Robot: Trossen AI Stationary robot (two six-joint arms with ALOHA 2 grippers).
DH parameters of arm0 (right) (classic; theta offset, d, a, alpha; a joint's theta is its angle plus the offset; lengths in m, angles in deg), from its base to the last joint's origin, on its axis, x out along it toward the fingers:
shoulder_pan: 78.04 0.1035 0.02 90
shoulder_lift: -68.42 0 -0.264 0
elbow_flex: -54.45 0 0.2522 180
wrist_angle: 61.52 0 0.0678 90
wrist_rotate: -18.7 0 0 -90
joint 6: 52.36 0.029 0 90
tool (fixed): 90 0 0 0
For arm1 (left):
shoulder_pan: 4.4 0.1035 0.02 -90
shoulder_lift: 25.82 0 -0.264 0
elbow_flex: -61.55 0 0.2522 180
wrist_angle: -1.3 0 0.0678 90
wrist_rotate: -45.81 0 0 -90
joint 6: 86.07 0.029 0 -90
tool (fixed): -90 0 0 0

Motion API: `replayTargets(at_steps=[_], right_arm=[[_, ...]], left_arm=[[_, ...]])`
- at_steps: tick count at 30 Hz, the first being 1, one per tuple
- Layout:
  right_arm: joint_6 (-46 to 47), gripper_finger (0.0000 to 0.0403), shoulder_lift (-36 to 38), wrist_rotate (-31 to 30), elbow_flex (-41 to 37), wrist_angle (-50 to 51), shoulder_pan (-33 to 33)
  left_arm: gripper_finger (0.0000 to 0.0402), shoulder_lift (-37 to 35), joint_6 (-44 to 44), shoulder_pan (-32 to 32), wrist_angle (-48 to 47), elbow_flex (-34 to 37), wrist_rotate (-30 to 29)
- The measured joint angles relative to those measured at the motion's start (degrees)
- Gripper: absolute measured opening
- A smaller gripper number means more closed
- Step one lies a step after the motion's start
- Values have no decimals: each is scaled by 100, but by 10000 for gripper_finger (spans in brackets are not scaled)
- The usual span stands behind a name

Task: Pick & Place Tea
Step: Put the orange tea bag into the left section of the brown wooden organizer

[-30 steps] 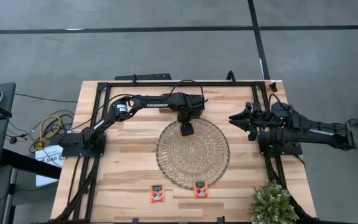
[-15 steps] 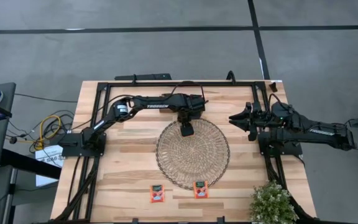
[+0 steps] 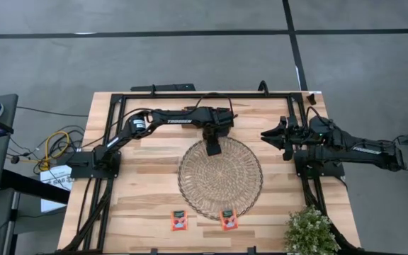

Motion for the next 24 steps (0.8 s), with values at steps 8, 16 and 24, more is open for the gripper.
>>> replayTargets(at_steps=[8,16,24], right_arm=[[0,97,0,0,1,0,-1],[0,97,0,62,0,1,0],[0,97,0,73,0,-1,-1]], left_arm=[[12,-192,22,-7,83,26,-406],[1,-249,35,-46,-101,17,-565],[0,-946,-1,-141,-282,2,-1011]])
